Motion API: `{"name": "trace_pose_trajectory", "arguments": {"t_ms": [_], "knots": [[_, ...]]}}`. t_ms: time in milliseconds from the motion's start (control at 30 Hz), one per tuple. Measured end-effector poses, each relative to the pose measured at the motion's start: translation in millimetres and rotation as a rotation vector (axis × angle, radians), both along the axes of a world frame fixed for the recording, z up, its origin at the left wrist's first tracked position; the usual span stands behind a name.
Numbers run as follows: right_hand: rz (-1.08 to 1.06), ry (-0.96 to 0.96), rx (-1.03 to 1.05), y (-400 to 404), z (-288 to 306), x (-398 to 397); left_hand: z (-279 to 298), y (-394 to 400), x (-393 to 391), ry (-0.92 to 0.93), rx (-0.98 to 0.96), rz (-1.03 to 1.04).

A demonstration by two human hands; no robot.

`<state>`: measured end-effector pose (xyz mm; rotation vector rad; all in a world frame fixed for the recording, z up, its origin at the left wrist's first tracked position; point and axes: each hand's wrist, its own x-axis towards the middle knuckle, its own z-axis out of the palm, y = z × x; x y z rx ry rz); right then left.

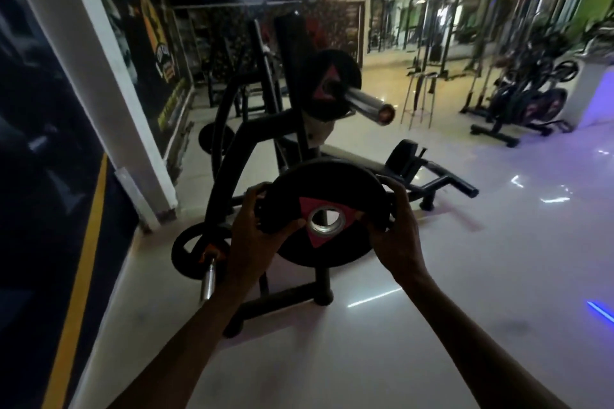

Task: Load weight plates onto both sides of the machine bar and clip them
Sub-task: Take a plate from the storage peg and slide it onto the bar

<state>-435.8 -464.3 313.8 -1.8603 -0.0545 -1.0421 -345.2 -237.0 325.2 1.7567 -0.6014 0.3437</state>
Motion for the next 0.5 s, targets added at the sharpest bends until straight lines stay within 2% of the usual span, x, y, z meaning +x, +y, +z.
{"name": "trace_pose_trajectory", "arguments": {"t_ms": [133,367,500], "knots": [[-0.012,-0.098,-0.037,-47,37,1,33,-47,0,-0.036,-0.031,-0.009],[0.026,-0.097,-0.014,-127,89,43,78,-128,29,-0.116,-0.070,0.064],[0.058,-0.123,-0.054,-173,100,82,96,-167,54,-0.148,-0.076,0.114]]}}
